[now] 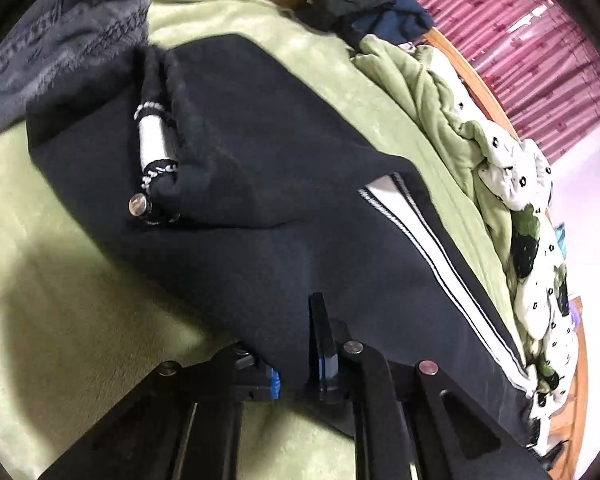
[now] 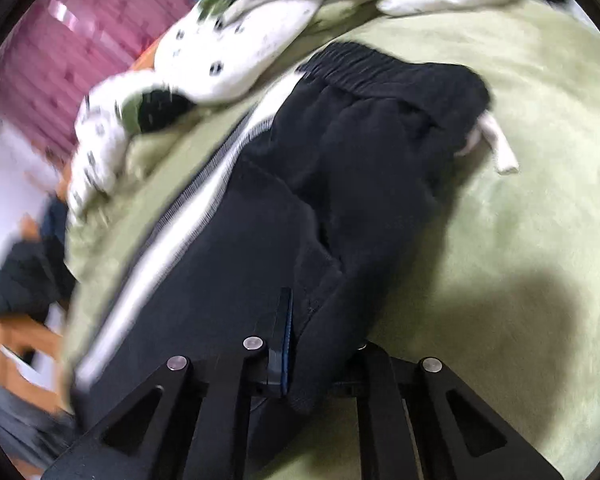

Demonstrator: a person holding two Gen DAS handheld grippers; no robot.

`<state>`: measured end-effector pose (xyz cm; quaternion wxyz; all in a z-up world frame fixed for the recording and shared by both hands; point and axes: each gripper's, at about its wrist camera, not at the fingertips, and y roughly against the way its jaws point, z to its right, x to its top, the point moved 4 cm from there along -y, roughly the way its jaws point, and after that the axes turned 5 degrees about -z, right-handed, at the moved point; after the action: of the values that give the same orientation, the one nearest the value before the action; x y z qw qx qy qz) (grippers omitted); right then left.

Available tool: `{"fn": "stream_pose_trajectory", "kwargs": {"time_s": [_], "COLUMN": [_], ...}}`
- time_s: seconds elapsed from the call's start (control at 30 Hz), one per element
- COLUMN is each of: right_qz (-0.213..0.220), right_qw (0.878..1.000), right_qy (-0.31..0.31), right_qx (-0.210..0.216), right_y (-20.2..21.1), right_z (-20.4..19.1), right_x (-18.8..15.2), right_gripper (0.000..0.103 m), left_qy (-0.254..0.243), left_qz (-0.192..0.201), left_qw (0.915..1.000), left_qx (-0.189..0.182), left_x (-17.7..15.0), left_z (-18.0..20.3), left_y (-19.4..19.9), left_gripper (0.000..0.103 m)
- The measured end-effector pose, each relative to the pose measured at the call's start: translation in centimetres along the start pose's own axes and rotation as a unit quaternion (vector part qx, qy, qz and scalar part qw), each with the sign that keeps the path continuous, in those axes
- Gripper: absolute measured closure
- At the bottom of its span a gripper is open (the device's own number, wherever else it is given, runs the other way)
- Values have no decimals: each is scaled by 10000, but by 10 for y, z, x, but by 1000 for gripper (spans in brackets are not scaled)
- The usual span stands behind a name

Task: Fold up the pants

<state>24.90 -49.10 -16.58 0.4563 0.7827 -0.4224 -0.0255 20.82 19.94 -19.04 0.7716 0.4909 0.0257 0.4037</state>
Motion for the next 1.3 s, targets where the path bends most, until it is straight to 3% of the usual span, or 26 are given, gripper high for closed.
{"fn": "stream_pose_trajectory", "kwargs": {"time_s": [0.1, 0.2, 0.5, 0.67, 0.77, 0.87, 0.9, 0.93, 1.0, 1.17, 1.3], "right_qz": [61, 184, 382, 329, 223, 72, 116, 210, 546, 919, 821], "right_qw": [10000, 9998, 9992, 9994, 9996, 9994, 9995, 9994, 9984, 9943, 9932], "right_qy": [72, 107, 103, -63, 68, 277, 277, 264, 102, -514, -789], "right_qx": [33, -8, -31, -38, -156, -209, -136, -25, -76, 154, 241], "right_y": [20, 39, 115, 151, 155, 157, 162, 167, 179, 188, 162], "right_z": [-2, 7, 67, 117, 137, 151, 153, 156, 166, 190, 199], "right_x": [-2, -7, -20, -35, -44, -48, -46, -45, -39, -10, 17], "right_gripper": [94, 96, 97, 96, 96, 85, 77, 67, 58, 56, 47], "left_qy": [-119, -35, -885, -1028, -1151, -1226, -1210, -1189, -1129, -1230, -1602], "left_qz": [51, -75, -329, -535, -523, -487, -527, -557, -551, -377, -130], "left_qw": [9999, 9997, 9952, 9924, 9916, 9912, 9912, 9913, 9920, 9917, 9868], "left_qx": [18, -231, -252, -415, -260, -123, -111, -111, -142, -10, 213], "left_x": [-6, -19, -85, -132, -151, -152, -151, -150, -153, -169, -183], "left_z": [6, 5, 16, 3, -1, 1, 2, 3, -2, -3, 6], "left_y": [10, 25, 59, 73, 76, 72, 70, 68, 70, 74, 84], "left_gripper": [92, 92, 92, 92, 91, 91, 90, 89, 82, 62, 48]}}
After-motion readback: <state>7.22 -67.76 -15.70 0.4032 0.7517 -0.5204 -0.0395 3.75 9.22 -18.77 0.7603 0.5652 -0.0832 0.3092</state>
